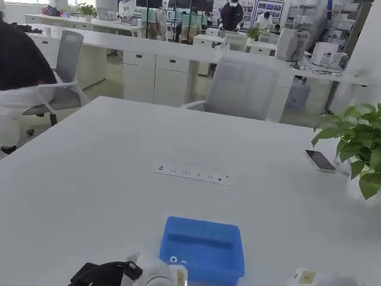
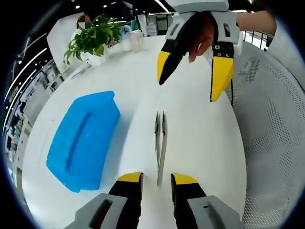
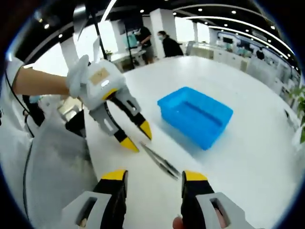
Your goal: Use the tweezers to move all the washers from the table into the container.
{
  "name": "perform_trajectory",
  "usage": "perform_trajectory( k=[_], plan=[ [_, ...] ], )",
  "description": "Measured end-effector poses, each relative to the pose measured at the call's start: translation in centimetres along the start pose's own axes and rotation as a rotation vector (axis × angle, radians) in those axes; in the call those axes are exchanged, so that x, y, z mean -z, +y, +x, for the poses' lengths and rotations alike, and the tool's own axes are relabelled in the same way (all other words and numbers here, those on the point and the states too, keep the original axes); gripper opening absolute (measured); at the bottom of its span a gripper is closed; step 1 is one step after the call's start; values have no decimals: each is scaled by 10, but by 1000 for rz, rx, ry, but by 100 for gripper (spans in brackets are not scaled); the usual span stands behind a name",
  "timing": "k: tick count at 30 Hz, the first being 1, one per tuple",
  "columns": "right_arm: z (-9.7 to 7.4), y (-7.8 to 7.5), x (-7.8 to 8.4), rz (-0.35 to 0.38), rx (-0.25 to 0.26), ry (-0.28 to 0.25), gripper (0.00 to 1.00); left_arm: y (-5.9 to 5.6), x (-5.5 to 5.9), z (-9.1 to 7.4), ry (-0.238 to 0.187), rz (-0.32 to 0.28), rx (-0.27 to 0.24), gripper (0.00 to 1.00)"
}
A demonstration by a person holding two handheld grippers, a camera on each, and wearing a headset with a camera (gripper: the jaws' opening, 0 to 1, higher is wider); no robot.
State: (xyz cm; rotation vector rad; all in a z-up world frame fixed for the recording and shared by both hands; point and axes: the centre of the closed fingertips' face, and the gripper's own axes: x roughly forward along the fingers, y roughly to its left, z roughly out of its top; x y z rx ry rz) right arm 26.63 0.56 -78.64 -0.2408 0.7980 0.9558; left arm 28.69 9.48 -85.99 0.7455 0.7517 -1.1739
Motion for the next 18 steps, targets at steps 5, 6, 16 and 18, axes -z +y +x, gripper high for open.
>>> perform_trajectory(
  k=[5,6,16,18],
  plan=[
    [-28,-14,-2,71,83,-89,52,1,-1,-9,-20,-113,-37,41],
    [-30,-14,-2,79,86,-93,54,0,-1,-12,-26,-149,-43,44],
    [-53,-20,5,157,171,-183,64,-13,-5,-63,-184,-493,-180,77],
    [-56,-20,8,162,176,-190,64,-17,-6,-72,-216,-545,-205,80]
  ],
)
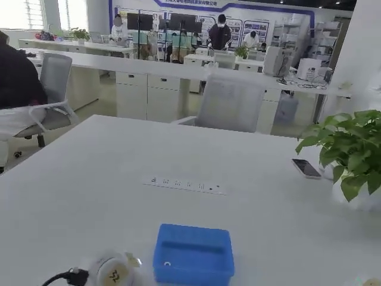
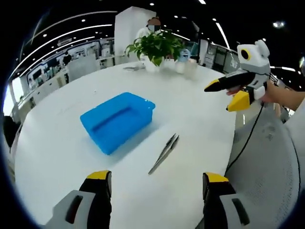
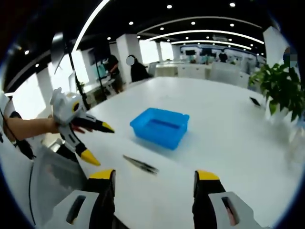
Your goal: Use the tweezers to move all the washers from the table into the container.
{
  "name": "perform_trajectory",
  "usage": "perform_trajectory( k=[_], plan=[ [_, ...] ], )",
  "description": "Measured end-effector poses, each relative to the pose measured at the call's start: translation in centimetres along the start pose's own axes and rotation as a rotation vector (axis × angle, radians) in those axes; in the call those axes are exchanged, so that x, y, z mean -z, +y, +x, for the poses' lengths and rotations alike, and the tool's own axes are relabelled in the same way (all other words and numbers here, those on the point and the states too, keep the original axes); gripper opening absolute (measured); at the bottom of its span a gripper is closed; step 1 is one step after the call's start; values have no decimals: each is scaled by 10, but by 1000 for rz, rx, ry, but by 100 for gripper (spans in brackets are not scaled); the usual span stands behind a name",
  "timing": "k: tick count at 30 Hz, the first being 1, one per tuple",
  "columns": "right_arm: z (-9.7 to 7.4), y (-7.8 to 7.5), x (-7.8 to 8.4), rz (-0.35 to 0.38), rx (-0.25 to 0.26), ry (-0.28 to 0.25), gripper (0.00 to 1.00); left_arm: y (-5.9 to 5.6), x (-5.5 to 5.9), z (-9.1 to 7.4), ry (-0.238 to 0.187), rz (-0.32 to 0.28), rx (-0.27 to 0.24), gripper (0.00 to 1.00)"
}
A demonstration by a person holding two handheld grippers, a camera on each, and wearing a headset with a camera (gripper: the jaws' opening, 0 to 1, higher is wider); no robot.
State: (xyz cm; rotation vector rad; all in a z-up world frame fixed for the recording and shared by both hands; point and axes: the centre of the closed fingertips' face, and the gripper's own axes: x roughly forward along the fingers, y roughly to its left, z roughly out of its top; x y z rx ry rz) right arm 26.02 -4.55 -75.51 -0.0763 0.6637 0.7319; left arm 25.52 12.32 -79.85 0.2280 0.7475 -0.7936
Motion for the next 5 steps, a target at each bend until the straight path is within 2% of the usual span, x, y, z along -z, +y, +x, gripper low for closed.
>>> perform_trajectory(
  k=[3,5],
  plan=[
    [-4,-2,4,11,13,-5,65,-1,2,-13,-28,-48,-37,84],
    [-5,-3,9,23,16,-1,65,3,0,-24,-88,-75,-97,81]
  ],
)
